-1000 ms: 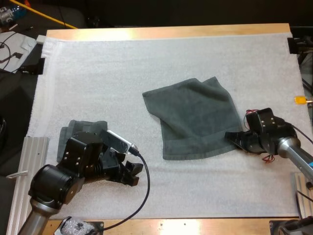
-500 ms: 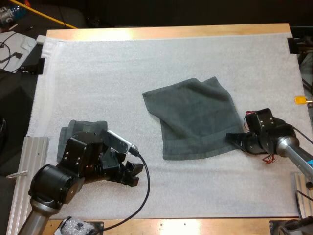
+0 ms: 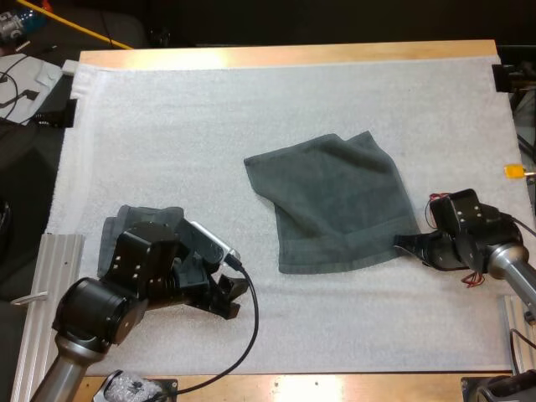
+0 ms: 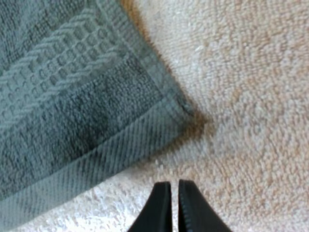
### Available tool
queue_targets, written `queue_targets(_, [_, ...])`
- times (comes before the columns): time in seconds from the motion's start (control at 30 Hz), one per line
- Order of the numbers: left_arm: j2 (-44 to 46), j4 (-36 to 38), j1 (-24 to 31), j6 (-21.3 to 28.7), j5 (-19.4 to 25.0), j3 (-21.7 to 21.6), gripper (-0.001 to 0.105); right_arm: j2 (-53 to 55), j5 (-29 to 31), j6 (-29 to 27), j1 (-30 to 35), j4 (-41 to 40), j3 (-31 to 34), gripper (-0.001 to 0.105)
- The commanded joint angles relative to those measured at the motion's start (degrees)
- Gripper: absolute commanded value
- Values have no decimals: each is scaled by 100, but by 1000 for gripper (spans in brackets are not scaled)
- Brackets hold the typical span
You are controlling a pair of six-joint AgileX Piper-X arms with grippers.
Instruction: Pick towel from pile, fold and stack
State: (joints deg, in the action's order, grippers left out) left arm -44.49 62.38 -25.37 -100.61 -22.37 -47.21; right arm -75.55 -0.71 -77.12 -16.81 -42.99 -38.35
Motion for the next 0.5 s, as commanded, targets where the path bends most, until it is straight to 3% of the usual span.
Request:
queue_targets(0.0, [-72,-173,-43,1,-141,53,59,111,35,-86,-4,-105,-12,0])
queue_targets(0.07, [-102,-203,-74,-31,-196,91,59,65,50,-73,-11,6,-15,3])
queue_targets(0.27, [-93,-153,-110,-87,-197,130,60,-115,49,-3,-17,317,-17,42])
queue_targets(0.33, [-101,-140,-129,-112,-181,126,59,-246,47,41,-13,395,-18,44])
queue_targets(0.4, [-97,-146,-89,-65,-188,98,59,-239,7,12,2,363,-6,35])
queue_targets(0.47, [-104,-155,-85,-64,-204,99,59,-376,8,38,4,439,-6,34])
